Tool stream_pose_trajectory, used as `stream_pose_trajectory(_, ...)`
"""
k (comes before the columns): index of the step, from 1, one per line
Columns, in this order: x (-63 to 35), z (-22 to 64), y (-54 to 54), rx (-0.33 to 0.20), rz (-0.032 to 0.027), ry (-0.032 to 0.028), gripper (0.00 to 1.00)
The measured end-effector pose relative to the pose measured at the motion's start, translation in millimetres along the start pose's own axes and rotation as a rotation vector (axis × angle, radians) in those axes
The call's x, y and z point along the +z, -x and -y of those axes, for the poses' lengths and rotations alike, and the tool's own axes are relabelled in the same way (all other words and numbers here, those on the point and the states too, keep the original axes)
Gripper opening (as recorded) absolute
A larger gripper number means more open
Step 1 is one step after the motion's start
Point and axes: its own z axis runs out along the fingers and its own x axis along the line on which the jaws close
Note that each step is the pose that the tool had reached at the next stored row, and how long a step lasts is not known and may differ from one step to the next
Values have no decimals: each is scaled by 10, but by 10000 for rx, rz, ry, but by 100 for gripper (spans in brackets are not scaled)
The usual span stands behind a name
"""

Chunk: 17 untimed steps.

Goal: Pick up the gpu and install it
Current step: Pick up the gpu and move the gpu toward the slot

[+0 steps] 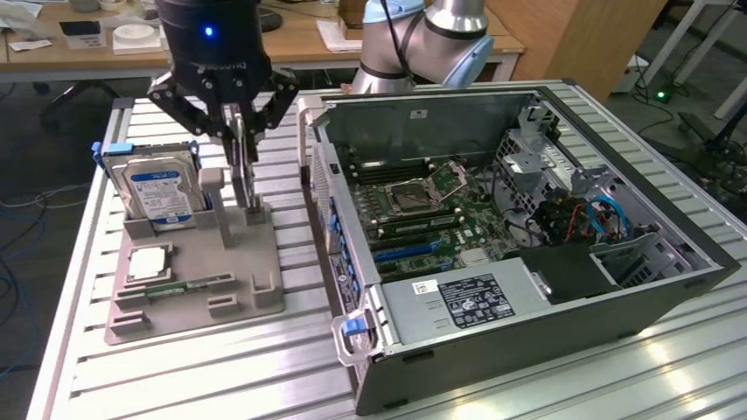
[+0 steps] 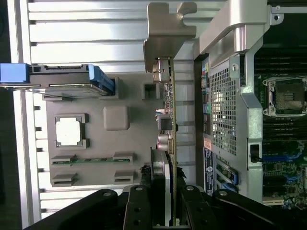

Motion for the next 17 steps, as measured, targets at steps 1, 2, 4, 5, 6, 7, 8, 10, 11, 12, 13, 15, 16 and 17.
stream_pose_trajectory(1,-36,-1,1,1,1,1,28)
stream_pose_trajectory(2,-71,-3,2,0,2,2,28)
stream_pose_trajectory(4,-141,-6,4,1,0,1,28)
stream_pose_trajectory(5,-169,-6,6,0,0,1,28)
stream_pose_trajectory(6,-174,-7,6,0,2,2,28)
stream_pose_trajectory(7,-174,-7,6,0,2,2,28)
stream_pose_trajectory(8,-174,-7,6,0,2,2,28)
stream_pose_trajectory(10,-174,-7,6,0,1,2,28)
stream_pose_trajectory(11,-175,-7,6,0,1,2,28)
stream_pose_trajectory(12,-175,-7,7,0,0,1,28)
stream_pose_trajectory(13,-176,-7,16,-3,-2,0,28)
stream_pose_trajectory(15,-173,-9,45,0,1,2,28)
stream_pose_trajectory(16,-173,-10,65,0,0,1,28)
stream_pose_trajectory(17,-172,-11,84,0,0,1,28)
